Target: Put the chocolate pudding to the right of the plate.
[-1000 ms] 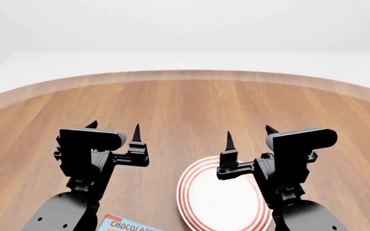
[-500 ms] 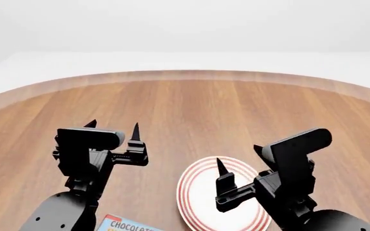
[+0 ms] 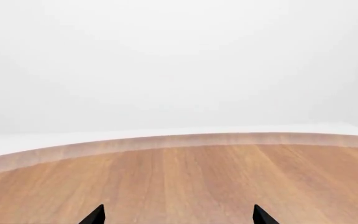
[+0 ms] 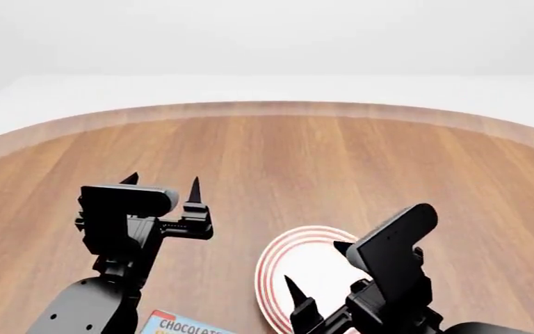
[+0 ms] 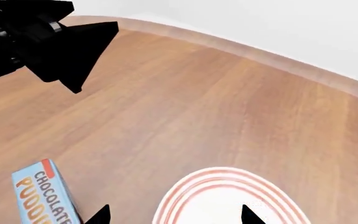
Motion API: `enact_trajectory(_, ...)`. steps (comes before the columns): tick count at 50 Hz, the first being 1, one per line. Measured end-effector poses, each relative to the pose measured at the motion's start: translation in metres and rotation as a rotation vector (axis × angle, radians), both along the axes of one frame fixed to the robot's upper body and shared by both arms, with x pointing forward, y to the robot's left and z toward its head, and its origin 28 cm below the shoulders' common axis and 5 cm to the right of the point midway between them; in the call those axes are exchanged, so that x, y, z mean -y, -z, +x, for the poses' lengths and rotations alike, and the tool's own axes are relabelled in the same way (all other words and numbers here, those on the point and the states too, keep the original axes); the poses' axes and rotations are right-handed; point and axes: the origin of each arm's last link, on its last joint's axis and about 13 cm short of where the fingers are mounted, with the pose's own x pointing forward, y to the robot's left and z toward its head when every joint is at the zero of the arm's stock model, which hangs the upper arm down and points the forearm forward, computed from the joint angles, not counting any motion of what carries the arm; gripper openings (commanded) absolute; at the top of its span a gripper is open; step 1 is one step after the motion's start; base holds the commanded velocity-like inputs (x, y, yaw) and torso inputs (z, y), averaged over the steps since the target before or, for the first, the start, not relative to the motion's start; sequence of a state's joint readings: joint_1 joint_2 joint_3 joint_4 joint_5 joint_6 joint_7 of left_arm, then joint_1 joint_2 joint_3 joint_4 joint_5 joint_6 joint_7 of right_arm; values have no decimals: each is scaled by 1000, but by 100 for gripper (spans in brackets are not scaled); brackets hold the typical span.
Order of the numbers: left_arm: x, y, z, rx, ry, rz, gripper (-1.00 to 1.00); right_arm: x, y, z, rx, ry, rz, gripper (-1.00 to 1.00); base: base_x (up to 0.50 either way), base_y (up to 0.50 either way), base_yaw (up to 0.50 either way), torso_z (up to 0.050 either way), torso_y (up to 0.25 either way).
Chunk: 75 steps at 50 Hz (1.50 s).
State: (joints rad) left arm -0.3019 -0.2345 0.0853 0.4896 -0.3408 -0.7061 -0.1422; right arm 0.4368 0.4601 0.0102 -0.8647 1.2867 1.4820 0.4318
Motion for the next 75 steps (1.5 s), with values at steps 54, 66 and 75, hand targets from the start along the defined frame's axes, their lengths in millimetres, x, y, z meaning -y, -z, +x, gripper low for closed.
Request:
enact_trajectory(54, -1, 0, 0, -3, -2, -3, 100, -34, 29, 11, -217, -331, -41, 100, 0, 0, 0, 0, 0)
enact_trajectory(66, 0, 1, 0, -3, 0, -3, 100, -45, 40, 20, -272, -370, -78, 100, 0, 0, 0, 0, 0)
enact_trajectory(75, 0, 0, 0, -3, 2, -3, 100, -51, 50, 26, -314, -388, -98, 100, 0, 0, 0, 0, 0)
